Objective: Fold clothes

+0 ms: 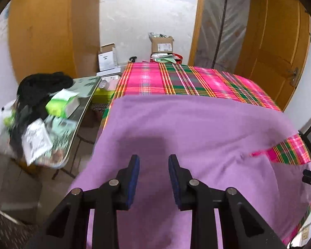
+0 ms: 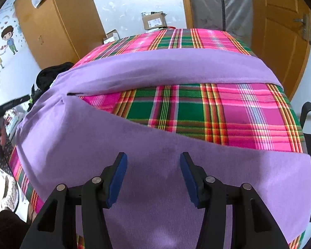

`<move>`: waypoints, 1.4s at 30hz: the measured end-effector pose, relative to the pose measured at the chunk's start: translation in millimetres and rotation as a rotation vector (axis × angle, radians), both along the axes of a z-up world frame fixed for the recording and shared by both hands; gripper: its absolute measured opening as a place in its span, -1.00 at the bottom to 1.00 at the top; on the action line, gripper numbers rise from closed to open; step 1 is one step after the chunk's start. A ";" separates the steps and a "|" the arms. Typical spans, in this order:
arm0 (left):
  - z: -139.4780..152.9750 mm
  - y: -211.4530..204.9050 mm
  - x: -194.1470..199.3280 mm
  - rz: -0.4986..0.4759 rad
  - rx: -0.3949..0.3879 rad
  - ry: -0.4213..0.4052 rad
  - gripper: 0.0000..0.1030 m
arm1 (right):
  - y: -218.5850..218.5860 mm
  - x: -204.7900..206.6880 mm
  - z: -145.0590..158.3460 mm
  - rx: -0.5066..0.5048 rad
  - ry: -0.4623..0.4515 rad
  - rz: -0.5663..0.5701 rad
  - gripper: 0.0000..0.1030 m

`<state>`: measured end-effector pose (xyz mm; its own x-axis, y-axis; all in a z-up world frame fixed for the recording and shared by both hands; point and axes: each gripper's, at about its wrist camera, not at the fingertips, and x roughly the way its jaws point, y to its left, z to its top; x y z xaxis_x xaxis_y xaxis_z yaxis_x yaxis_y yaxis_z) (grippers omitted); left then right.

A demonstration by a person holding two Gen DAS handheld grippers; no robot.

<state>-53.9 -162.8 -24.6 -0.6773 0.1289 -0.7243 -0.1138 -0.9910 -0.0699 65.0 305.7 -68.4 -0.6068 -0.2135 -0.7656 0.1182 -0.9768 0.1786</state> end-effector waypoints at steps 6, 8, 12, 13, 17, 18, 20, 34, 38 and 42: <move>-13.1 -8.2 -95.5 -0.005 0.085 -0.116 -0.42 | 0.4 -8.5 4.4 -0.005 0.013 -0.005 0.07; -22.9 -12.3 -127.3 0.010 0.098 -0.166 -0.42 | 1.4 -12.3 4.1 -0.005 0.011 -0.007 0.07; -52.6 -21.1 -178.4 0.044 0.149 -0.278 -0.43 | 5.7 -21.6 1.6 -0.011 0.004 -0.011 0.07; -51.8 -24.7 -184.2 0.057 0.155 -0.242 -0.49 | 7.1 -23.9 1.0 -0.012 0.003 -0.014 0.07; -53.1 -32.2 -200.8 0.102 0.111 -0.224 -0.65 | 11.3 -30.6 -2.5 -0.020 -0.006 -0.027 0.07; -53.4 -33.4 -204.2 0.112 0.095 -0.218 -0.71 | 12.3 -33.3 -3.8 -0.022 -0.012 -0.032 0.07; -54.0 -36.0 -211.0 0.132 0.062 -0.207 -0.74 | 13.7 -37.4 -4.3 -0.021 -0.020 -0.042 0.07; -8.2 80.3 -53.6 -0.269 -0.021 -0.096 -0.67 | -0.5 -10.0 3.5 0.057 0.045 -0.032 0.07; -16.9 134.3 8.3 -0.446 -0.007 -0.091 -0.65 | 5.7 9.0 -7.2 0.075 0.005 -0.076 0.07; -30.5 164.5 53.2 -0.536 -0.008 -0.064 -0.65 | 20.5 33.8 -12.2 0.097 0.002 -0.141 0.06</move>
